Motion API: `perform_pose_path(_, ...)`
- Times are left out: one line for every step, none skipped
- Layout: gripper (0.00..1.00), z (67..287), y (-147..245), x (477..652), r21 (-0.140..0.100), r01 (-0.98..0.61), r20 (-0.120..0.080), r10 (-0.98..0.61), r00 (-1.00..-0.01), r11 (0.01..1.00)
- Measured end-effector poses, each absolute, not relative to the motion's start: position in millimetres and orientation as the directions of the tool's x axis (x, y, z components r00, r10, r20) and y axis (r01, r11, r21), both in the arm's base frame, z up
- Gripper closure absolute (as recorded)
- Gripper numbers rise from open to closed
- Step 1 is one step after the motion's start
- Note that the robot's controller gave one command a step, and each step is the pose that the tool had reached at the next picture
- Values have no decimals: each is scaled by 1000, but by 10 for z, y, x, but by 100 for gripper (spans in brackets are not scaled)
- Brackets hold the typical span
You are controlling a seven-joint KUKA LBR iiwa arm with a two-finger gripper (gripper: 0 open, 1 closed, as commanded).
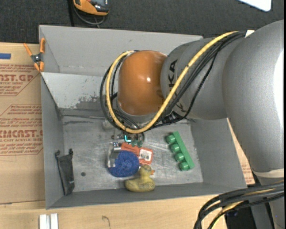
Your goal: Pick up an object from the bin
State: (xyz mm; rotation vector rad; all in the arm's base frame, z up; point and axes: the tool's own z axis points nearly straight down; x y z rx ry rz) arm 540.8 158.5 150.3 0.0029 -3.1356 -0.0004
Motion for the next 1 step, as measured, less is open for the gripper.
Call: perform_pose_path(0, 1534, 1580, 5428, 1, -1, -1, -1, -1000, 1000)
